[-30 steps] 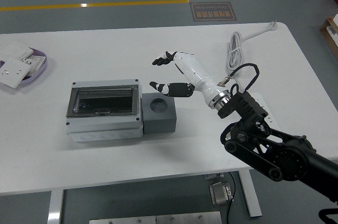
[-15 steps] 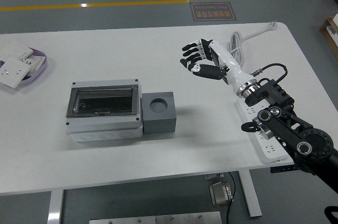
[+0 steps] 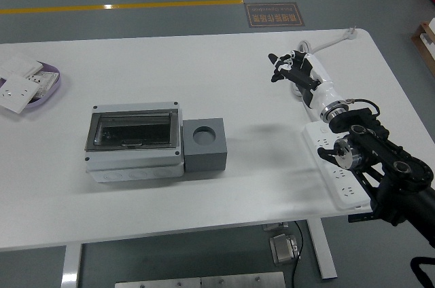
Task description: Pick up the cylinder from the cube,place it in the box,flap close box
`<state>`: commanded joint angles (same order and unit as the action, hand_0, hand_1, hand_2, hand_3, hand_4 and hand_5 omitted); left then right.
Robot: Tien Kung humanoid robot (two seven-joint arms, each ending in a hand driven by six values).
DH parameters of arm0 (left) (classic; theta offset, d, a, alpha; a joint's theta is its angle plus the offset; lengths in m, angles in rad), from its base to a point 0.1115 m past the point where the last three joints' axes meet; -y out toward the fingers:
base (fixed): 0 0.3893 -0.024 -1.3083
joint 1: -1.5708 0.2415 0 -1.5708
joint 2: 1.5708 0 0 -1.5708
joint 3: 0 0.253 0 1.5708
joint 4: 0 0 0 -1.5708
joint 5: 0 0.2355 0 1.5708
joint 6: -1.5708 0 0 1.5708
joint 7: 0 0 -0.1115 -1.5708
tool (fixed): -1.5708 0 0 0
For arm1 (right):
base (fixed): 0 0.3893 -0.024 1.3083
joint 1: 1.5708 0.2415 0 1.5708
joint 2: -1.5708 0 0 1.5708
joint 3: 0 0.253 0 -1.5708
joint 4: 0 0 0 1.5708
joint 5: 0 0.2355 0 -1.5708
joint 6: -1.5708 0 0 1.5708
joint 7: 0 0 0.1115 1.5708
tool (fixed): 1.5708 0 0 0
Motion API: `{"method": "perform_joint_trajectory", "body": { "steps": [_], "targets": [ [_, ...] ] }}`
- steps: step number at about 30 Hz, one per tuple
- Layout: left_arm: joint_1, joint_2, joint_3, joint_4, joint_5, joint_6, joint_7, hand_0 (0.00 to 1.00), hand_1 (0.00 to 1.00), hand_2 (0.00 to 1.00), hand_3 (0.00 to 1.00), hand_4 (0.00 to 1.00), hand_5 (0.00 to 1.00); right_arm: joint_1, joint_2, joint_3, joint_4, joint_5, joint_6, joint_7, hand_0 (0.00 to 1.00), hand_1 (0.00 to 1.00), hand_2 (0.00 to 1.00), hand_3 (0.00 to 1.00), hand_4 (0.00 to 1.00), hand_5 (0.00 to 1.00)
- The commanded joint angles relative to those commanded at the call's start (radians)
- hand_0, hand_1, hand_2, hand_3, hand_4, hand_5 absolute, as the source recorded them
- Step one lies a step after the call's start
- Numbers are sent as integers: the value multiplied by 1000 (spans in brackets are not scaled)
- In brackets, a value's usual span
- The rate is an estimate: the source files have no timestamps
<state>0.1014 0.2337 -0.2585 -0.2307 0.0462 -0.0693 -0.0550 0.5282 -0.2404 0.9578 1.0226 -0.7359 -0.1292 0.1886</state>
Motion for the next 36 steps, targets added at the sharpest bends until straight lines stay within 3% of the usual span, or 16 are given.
{"method": "perform_joint_trajectory", "body": {
  "steps": [2,3,14,15,18,20,21,27,36],
  "targets": [
    [1,1,2,0,-1,0,0,629,647,625,668,722,253,0,0,3,-7,14,-2,4,317,281,274,245,685,271],
    [1,2,3,1,-3,-1,0,629,647,625,668,722,253,0,0,4,-10,19,-4,6,263,251,249,212,660,239],
    [5,-3,1,2,-17,-1,-1,629,647,625,668,722,253,7,6,-1,-47,45,-19,17,235,234,235,202,634,245],
    [6,-3,0,2,-19,-1,-1,629,647,625,668,722,253,8,7,-2,-50,46,-20,18,204,214,215,189,565,248],
    [7,-5,-1,2,-20,-2,-1,629,647,625,668,722,253,16,11,-5,-57,48,-22,20,204,214,215,189,565,248],
    [8,-6,0,2,-22,-2,0,629,647,625,668,722,253,29,15,-10,-68,51,-24,22,204,214,215,189,565,248],
    [8,-6,0,2,-22,-2,-1,629,647,625,668,722,253,34,17,-11,-72,53,-25,23,206,201,204,184,459,257],
    [6,-6,2,2,-26,-3,-1,629,647,625,668,722,253,88,23,-26,-102,66,-32,24,204,198,200,183,467,264],
    [2,-1,9,2,-28,-2,-2,629,647,625,668,722,253,200,-1,-92,-164,95,-40,16,206,201,202,182,481,258]
  ]
}}
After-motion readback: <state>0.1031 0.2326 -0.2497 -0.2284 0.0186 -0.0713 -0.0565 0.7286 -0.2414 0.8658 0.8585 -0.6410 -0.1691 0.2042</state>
